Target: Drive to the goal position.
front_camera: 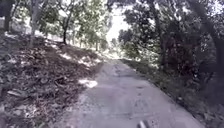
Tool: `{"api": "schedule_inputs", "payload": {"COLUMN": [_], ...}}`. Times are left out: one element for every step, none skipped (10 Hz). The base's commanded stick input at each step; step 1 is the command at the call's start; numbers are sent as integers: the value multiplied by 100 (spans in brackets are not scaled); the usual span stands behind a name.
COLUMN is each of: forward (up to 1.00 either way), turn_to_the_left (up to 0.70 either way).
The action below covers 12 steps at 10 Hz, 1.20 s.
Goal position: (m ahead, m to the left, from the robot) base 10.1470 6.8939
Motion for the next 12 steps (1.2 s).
{"api": "schedule_inputs", "payload": {"forward": [50,50,50,50,50,50,50,50,50,50,50,50], "turn_to_the_left": [0,0,0,0,0,0,0,0,0,0,0,0]}}
